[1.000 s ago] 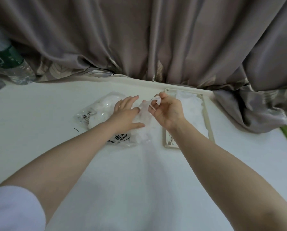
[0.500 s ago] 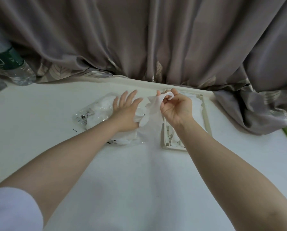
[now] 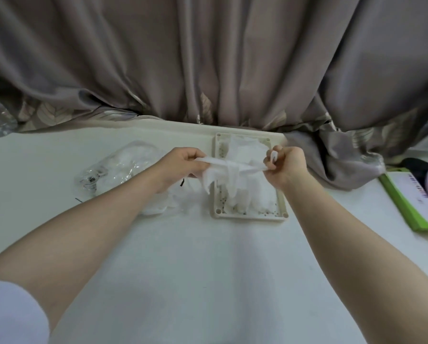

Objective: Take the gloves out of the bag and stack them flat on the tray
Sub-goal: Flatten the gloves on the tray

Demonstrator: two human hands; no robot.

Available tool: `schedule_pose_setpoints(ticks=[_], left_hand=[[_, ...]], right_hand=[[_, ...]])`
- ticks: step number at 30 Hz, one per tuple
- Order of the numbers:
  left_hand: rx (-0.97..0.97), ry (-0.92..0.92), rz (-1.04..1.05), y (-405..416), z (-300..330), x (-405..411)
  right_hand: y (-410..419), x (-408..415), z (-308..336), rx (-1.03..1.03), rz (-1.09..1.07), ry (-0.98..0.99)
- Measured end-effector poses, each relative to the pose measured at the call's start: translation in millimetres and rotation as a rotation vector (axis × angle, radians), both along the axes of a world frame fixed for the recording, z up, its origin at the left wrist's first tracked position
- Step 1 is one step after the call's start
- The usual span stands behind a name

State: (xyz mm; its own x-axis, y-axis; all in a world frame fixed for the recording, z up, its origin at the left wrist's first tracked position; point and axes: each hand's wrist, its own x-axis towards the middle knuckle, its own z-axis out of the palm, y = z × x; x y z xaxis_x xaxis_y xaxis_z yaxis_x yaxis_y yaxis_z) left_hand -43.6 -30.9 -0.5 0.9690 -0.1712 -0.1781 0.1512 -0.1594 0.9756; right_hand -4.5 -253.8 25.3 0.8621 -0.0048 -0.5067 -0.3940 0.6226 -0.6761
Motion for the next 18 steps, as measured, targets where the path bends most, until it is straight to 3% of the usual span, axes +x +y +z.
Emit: schedule_pose_setpoints(ticks=[4, 7, 9, 10, 12, 14, 16, 18], left_hand=[[0.12, -0.047, -0.054, -24, 10, 4], [0.36, -0.155, -0.112, -44, 15, 7], [0.4, -0.223, -0.096, -60, 16, 8], [0.369, -0.247, -0.102, -66, 17, 7], [0.302, -0.271, -0.158, -78, 21, 2], [0.272, -0.281, -0.236, -86, 27, -5], [0.288, -0.331, -0.281, -92, 32, -11], [0.321, -0.383, -0.283, -94, 36, -15]], right_hand=[[-21, -5, -6, -0.473, 0.407, 0.119], [-32, -15, -1, -0.549, 0.753, 0.186], [-38, -19, 0, -0.631, 0.949, 0.15], [-38, -19, -1, -0.717, 1.004, 0.086], [-40, -15, -4, -0.854, 0.908, -0.075], [-41, -13, -2, -0.733, 0.788, -0.14], [-43, -14, 0, -0.497, 0.791, -0.146], [-46, -15, -2, -0.409, 0.797, -0.16]])
